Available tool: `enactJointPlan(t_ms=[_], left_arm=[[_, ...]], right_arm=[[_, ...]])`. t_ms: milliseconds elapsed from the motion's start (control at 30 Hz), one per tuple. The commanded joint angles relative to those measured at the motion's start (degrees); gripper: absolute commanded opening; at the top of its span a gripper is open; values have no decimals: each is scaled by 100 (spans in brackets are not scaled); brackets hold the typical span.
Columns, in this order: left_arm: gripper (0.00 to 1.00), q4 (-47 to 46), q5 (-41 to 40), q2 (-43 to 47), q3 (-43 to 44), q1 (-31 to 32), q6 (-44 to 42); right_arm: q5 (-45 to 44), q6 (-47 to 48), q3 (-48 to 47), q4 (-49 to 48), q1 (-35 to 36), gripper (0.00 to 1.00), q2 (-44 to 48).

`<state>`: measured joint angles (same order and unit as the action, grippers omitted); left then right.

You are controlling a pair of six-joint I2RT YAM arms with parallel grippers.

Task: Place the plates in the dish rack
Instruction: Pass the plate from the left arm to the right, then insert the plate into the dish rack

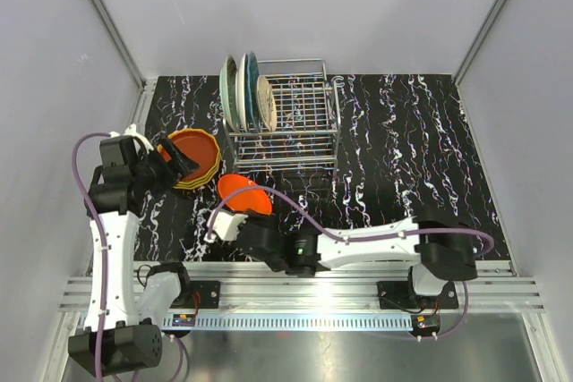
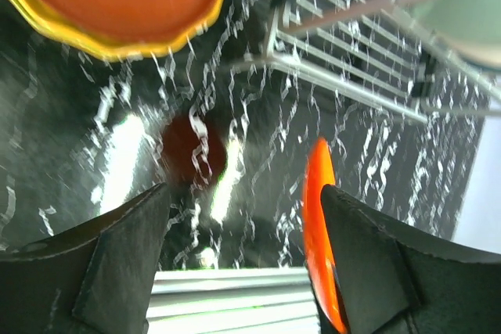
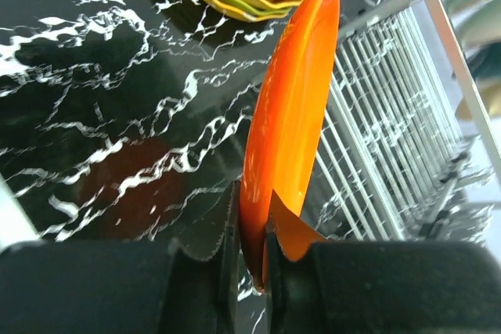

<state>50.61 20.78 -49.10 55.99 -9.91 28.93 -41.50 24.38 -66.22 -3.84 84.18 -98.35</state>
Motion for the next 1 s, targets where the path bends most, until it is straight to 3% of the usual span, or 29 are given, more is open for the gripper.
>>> enactJointPlan(t_ms=[0,300,500,667,967], left_arm=[[82,-437,-573,-204,508,16,-116],[87,-1000,-1470,-855,1020,24,-256],[92,-1263,-1979,-935,581,208,-476],[94,-1694,-2402,-750,-52,350,-713],[99,-1677,-2104,-654,-176,358,-748]], right_arm=[[255,-811,178,278,-42,0,849],[2197,-2341,618,612,-947,0,2985],[2015,-2394,434,700,-1464,0,3602],[1961,-2412,110,665,-2054,0,3595],[2417,-2833,-901,595,-3240,0,2603]])
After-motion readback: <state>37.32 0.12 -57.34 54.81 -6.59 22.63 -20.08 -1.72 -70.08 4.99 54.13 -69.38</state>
